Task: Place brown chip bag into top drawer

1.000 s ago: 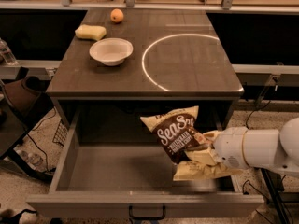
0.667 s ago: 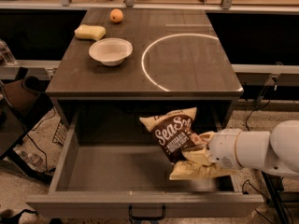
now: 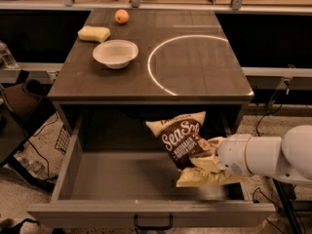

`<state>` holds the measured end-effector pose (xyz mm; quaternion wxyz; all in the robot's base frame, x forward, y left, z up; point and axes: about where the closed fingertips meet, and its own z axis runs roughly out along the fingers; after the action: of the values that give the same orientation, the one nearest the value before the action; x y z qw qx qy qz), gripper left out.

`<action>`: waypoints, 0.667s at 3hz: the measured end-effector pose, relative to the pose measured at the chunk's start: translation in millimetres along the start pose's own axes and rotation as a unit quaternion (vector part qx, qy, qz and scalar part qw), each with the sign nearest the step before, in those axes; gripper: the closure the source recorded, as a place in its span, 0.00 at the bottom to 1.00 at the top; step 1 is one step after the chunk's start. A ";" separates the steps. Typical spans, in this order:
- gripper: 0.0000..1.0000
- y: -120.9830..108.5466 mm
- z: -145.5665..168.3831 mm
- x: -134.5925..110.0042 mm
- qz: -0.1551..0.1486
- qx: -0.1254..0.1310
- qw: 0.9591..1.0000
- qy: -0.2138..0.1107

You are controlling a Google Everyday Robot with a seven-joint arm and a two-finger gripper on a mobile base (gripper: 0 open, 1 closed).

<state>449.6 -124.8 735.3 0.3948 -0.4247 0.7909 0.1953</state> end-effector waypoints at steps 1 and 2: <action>0.28 0.9 0.6 -0.9 -0.001 -0.001 1.000 0.000; 0.05 1.8 1.2 -1.8 -0.002 -0.002 1.000 0.001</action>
Offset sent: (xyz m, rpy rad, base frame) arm -0.0002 0.0012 0.0003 -0.0008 -0.0003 0.0024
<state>449.2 -122.1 735.9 0.3942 -0.4273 0.7898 0.1955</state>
